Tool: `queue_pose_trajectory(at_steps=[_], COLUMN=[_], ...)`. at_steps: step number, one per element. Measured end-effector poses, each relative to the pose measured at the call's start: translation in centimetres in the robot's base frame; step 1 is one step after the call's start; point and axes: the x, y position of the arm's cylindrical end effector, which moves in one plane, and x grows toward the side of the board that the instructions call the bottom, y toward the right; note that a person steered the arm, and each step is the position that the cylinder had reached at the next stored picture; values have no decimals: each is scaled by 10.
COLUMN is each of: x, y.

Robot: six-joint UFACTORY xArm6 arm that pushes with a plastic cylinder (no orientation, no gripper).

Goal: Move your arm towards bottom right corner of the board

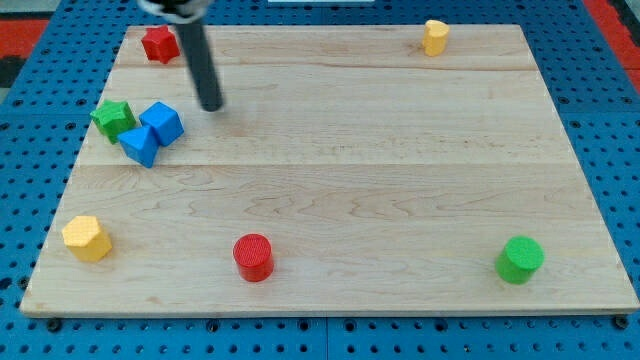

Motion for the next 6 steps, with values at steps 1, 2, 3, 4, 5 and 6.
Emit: queue_pose_trajectory(at_steps=[1, 2, 3, 4, 5, 6], x=[76, 106, 105, 149, 230, 228], y=[132, 272, 396, 427, 394, 333])
